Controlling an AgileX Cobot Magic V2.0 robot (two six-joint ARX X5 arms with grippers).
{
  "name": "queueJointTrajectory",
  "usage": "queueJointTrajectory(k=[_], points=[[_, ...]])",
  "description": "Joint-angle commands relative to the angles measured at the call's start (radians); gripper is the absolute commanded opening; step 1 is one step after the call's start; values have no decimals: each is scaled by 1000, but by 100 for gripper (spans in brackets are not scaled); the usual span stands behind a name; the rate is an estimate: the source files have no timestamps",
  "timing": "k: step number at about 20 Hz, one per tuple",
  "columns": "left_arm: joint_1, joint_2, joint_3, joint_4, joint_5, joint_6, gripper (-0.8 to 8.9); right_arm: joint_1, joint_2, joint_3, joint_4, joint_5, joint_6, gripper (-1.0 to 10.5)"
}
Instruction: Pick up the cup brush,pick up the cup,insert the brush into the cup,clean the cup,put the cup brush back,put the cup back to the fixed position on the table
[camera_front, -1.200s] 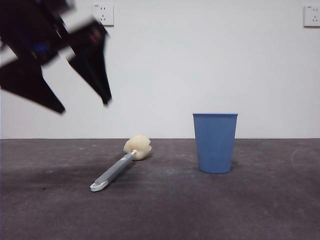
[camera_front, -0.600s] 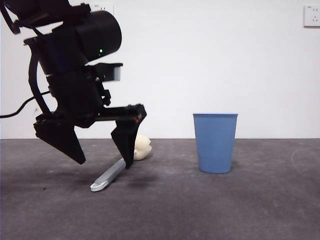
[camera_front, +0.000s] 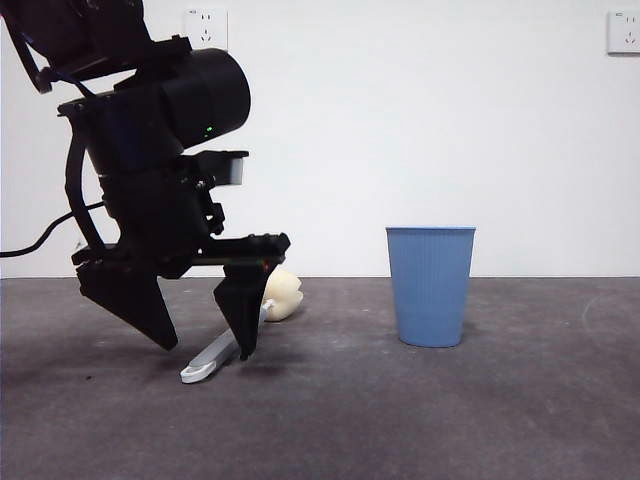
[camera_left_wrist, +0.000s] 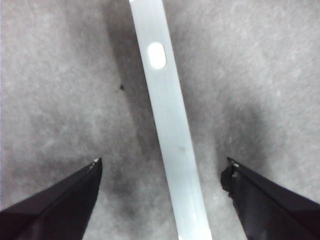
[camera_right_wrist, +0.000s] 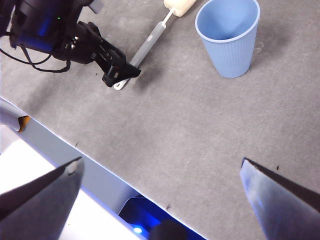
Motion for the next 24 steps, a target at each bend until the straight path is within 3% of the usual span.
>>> queueJointTrajectory(k=[1,3,4,8,14,18,21,24], points=[[-11,33,0,-25,-1,-11,403,3,0,2,4,-3,11,594],[-17,36,0,-34,-3,-14,393,3,0,2,4,-3,11,594],[-21,36,0,-33,0,-14,337,3,0,2,4,-3,11,594],[-32,36,0,-43,35,-13,-13,3,0,2,4,-3,11,594],[-30,-37,1,-90,48,1,-9,3,13,2,3,-2,80,594],[-30,-151,1,-139,48,51,-9,13,48,2,39,-4,81,594],[-30,-276,1,-196,48,78,-9,52,82,-8,155,-3,105,594],[-30,-426,1,-275,49,102,-9,121,126,-77,351,23,174,595]])
